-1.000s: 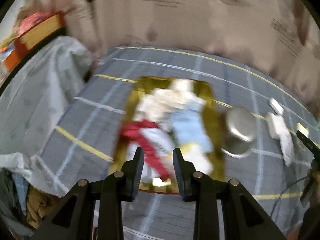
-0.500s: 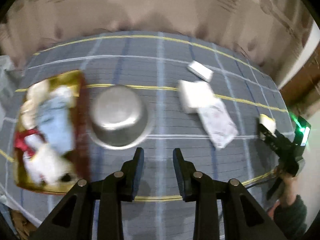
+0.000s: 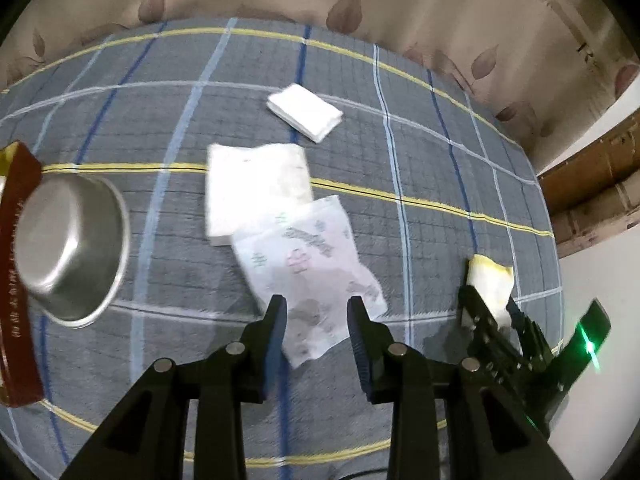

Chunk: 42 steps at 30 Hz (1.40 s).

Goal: Organize soft objects
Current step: 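Grasp the printed white wrapper with the left gripper while the right gripper holds the gauze towel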

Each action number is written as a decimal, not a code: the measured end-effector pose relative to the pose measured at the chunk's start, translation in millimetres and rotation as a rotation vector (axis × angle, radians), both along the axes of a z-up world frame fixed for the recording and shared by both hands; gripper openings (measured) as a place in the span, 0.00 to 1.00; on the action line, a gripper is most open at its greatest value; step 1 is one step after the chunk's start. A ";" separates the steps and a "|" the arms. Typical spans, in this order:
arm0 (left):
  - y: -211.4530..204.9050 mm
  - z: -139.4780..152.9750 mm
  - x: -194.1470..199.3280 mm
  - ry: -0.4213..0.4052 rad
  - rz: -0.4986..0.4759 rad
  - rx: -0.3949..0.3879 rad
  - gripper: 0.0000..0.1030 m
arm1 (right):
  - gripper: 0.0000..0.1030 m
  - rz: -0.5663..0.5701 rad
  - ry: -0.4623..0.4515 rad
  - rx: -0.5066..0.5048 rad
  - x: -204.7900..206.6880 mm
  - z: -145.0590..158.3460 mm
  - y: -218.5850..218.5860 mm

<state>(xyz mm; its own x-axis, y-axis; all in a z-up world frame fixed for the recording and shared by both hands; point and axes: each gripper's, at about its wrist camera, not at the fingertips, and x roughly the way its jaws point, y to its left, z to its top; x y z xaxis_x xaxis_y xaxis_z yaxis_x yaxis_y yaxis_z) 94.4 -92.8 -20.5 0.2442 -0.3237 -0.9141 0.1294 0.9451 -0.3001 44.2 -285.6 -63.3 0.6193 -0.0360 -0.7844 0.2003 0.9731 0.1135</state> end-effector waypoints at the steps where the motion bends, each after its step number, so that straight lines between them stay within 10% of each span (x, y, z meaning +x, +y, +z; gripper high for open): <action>1: -4.1 -1.6 2.3 0.006 0.013 0.002 0.31 | 0.66 0.000 0.000 0.003 0.0 -0.1 -0.3; 13: -12.8 -15.8 12.6 0.021 0.127 0.048 0.60 | 0.68 0.001 0.000 0.026 0.7 -2.1 -2.4; 35: -22.5 -33.4 23.7 0.011 0.205 0.085 0.63 | 0.69 -0.003 0.002 0.025 2.3 -3.0 -0.4; 42: -19.1 -31.8 18.1 0.001 0.166 0.131 0.25 | 0.69 -0.005 0.002 0.024 2.3 -3.2 -0.3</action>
